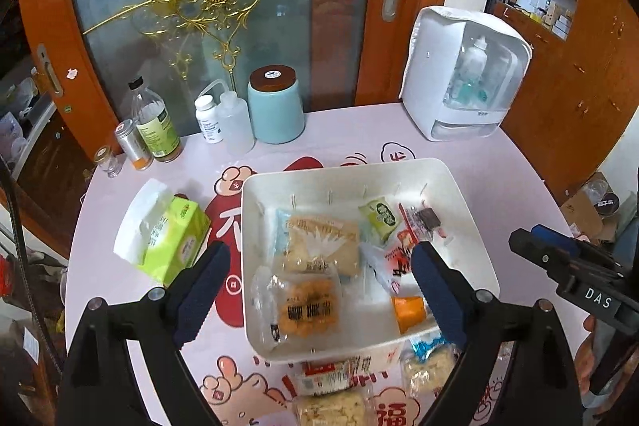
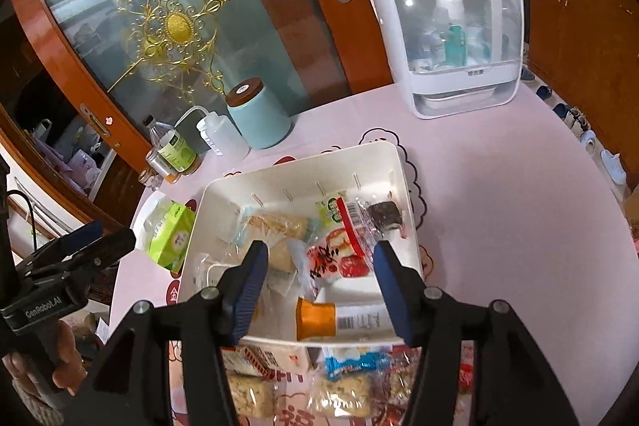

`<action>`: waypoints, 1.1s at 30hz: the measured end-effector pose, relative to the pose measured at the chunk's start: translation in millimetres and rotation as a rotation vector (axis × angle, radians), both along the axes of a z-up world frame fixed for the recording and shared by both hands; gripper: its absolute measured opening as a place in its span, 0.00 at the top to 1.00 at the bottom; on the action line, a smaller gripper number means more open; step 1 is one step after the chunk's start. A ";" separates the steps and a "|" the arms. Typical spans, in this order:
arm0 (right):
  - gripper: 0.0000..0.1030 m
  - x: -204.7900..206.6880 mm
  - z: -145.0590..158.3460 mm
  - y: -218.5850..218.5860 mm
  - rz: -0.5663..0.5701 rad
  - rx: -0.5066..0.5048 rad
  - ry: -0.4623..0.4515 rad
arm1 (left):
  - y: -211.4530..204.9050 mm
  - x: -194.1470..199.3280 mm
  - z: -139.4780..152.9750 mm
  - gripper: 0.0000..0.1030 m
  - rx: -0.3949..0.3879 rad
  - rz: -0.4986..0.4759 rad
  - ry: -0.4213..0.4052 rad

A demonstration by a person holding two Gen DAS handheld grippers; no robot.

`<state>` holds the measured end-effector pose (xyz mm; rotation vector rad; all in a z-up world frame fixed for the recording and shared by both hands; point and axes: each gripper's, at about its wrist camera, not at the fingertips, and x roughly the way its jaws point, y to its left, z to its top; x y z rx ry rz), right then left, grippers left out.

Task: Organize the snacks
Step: 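Move both open tools back over the remaining snack pile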

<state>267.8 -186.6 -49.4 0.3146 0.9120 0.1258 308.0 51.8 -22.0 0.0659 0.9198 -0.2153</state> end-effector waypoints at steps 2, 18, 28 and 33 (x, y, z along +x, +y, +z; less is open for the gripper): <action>0.46 -10.8 1.9 -0.7 -0.003 0.021 0.001 | 2.3 -11.7 2.8 0.11 -0.002 -0.004 -0.004; 0.43 -121.9 12.6 13.0 -0.037 -0.001 -0.032 | 27.2 -117.3 6.0 0.00 -0.002 -0.055 -0.013; 0.21 -151.5 -46.7 41.3 0.000 -0.128 -0.009 | 42.3 -135.3 -56.0 0.00 -0.038 -0.027 0.104; 0.17 -148.5 -87.2 54.5 0.040 -0.138 0.027 | 41.7 -132.7 -110.7 0.00 -0.026 0.009 0.198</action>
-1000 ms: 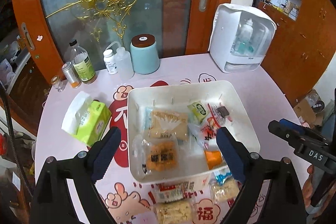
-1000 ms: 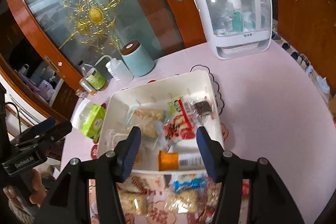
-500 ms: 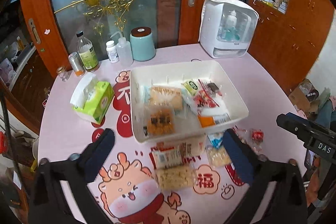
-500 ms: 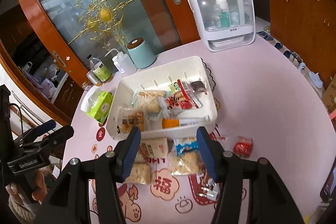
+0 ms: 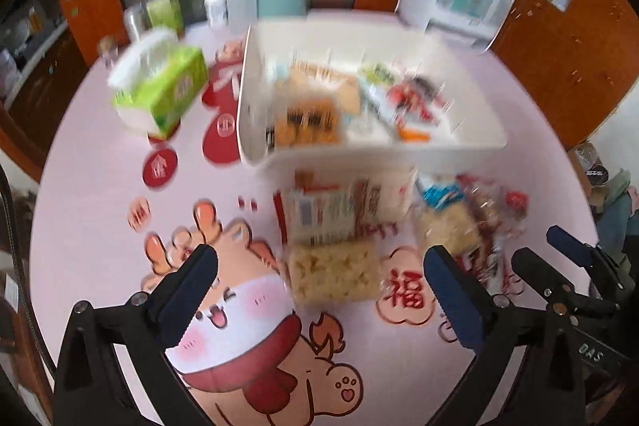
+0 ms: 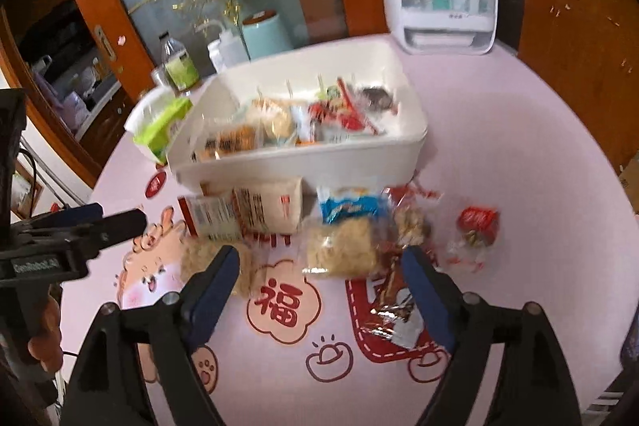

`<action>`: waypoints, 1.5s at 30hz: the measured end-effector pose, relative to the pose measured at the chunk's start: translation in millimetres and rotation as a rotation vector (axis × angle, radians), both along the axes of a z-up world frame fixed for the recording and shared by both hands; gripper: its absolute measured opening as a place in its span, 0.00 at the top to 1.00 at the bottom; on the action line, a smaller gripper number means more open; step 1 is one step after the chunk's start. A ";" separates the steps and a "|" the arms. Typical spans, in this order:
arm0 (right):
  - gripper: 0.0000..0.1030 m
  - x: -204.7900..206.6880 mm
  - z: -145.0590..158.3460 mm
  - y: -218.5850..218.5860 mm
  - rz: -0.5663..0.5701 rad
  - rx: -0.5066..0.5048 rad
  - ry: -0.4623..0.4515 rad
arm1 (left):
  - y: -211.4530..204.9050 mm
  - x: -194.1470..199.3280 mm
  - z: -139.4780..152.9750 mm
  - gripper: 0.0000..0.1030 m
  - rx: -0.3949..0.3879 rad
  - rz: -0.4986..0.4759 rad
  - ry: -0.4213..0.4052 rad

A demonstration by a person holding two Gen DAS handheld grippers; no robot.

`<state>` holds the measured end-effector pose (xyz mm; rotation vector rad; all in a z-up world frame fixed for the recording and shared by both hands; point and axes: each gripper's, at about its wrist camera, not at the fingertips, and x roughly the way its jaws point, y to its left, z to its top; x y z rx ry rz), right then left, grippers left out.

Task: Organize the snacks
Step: 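Move both open tools back over the remaining snack pile, then grasp a clear puffed-snack bag with left tool while right tool grasps another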

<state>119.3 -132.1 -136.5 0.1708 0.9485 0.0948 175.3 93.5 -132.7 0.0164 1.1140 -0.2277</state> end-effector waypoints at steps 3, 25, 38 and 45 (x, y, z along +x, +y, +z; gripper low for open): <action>0.16 8.1 -22.5 4.6 0.025 0.014 0.027 | -5.3 4.3 -32.1 0.00 0.038 0.001 0.060; 0.14 58.0 -104.0 9.5 0.051 -0.054 0.167 | -19.1 30.6 -111.6 0.00 0.033 0.090 0.228; 0.24 48.0 -104.3 14.9 0.130 -0.148 0.135 | -41.8 40.1 -138.4 0.00 0.045 0.094 0.282; 0.28 45.9 -104.5 18.4 0.136 -0.167 0.138 | -44.5 38.5 -141.7 0.00 0.047 0.104 0.289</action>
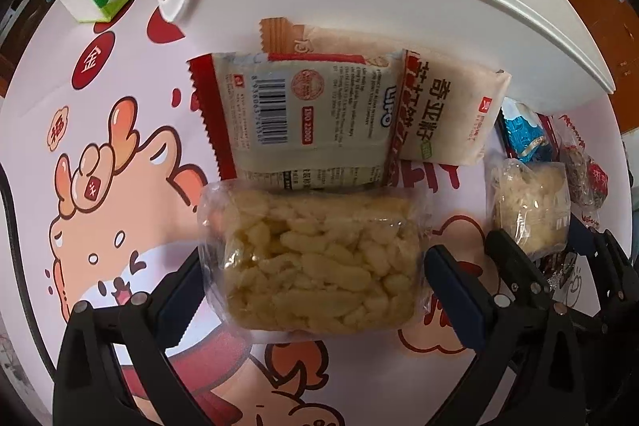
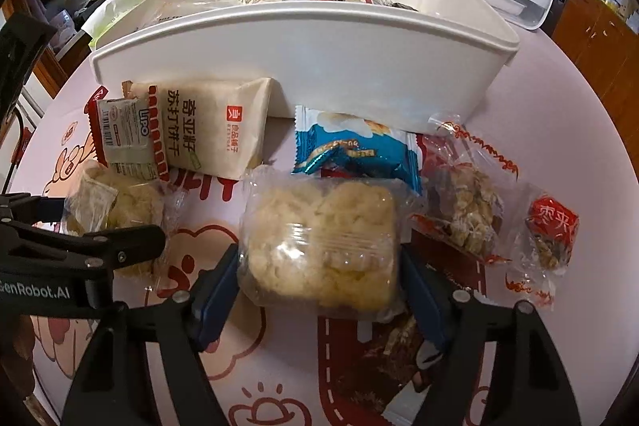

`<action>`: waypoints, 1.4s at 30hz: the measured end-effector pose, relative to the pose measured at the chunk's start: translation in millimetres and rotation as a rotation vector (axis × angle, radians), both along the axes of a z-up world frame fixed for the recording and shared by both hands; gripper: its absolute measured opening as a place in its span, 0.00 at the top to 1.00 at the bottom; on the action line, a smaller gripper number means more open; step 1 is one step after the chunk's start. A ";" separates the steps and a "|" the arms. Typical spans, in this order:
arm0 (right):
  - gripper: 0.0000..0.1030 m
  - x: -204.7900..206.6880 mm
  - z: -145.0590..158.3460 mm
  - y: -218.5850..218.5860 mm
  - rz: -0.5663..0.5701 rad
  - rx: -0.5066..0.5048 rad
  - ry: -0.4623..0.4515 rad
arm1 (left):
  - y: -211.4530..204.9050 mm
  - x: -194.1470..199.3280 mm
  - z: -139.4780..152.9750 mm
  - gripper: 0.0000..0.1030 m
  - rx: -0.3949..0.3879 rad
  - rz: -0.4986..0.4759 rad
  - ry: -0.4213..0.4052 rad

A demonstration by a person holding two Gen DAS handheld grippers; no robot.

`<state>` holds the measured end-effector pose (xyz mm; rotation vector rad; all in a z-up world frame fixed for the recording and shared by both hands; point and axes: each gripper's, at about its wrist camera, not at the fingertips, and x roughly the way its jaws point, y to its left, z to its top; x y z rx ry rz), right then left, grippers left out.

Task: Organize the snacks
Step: 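Grasp a clear puffed-snack bag with left tool while right tool grasps another, then lift and carry both clear bags over the white tray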

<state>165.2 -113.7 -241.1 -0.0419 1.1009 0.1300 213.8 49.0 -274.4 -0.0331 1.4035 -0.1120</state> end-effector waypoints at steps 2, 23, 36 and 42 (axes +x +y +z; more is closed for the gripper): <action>0.30 0.2 0.8 1.1 0.001 0.004 0.003 | 8.8 -5.5 4.2 0.00 -0.001 0.003 0.007; 0.33 -34.9 44.0 -1.7 -0.008 0.128 -0.012 | 39.5 -44.9 81.2 0.18 -0.034 -0.016 -0.097; 0.33 -41.2 123.5 -11.0 -0.036 0.174 -0.187 | 24.9 -38.8 175.5 0.18 -0.114 -0.070 -0.299; 0.33 -38.3 162.2 -17.7 -0.034 0.176 -0.284 | 19.1 -37.7 219.4 0.18 -0.115 -0.098 -0.411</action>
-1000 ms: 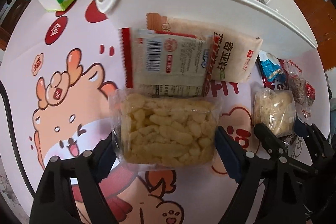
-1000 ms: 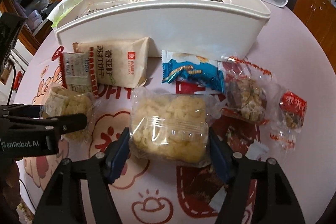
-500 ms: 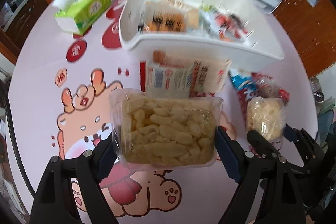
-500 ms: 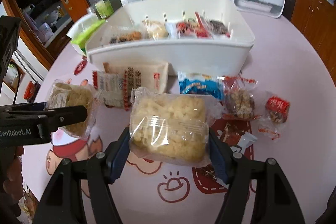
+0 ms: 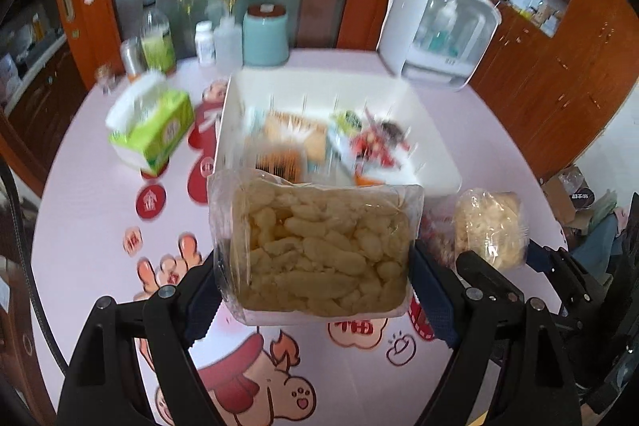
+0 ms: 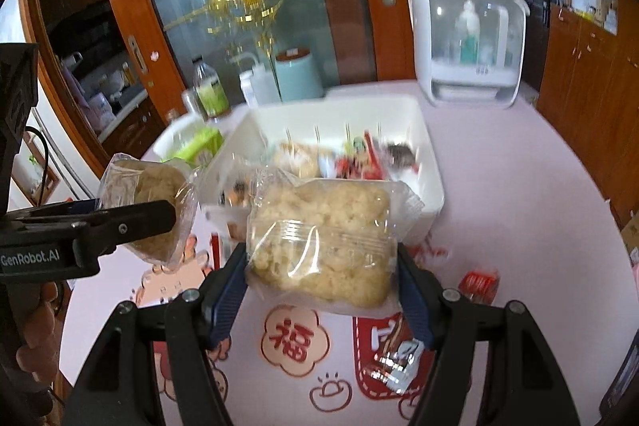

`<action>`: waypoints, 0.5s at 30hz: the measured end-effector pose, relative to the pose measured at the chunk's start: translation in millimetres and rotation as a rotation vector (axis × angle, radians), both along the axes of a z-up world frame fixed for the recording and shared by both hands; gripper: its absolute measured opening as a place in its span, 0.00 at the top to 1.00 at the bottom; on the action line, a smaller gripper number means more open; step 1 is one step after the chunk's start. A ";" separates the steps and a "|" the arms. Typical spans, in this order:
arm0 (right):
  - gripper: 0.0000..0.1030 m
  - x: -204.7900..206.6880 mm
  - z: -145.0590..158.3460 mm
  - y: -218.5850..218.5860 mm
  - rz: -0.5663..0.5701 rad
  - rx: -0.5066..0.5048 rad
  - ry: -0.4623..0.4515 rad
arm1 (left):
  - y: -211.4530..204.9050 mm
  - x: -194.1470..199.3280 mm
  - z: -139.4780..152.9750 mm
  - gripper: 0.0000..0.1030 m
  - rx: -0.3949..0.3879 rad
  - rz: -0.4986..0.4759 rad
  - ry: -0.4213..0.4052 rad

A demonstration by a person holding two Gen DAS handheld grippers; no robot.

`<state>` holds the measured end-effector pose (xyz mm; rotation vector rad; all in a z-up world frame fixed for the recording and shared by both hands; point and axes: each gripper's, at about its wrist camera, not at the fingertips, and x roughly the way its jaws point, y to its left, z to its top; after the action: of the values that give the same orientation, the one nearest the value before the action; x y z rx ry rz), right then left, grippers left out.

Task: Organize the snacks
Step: 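Lift and carry both clear bags over the white tray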

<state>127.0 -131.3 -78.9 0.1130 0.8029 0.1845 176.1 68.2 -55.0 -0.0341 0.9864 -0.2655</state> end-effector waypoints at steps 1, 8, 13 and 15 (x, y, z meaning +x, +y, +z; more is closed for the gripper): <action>0.33 1.0 6.3 -0.7 0.000 0.001 -0.016 | -0.8 0.4 4.9 0.18 0.002 -0.002 -0.015; 0.33 13.1 40.1 -3.4 -0.004 -0.010 -0.106 | -6.3 11.1 39.8 0.18 0.018 -0.004 -0.122; 0.33 27.4 63.1 -5.9 -0.011 -0.017 -0.162 | -12.4 22.6 64.9 0.18 0.023 -0.005 -0.195; 0.33 34.8 73.9 -7.9 -0.016 -0.020 -0.186 | -16.0 27.5 74.2 0.18 0.035 0.000 -0.226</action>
<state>161.7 -139.3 -5.0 0.0821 0.6185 0.1693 203.7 52.2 19.2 0.0275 0.7664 -0.2460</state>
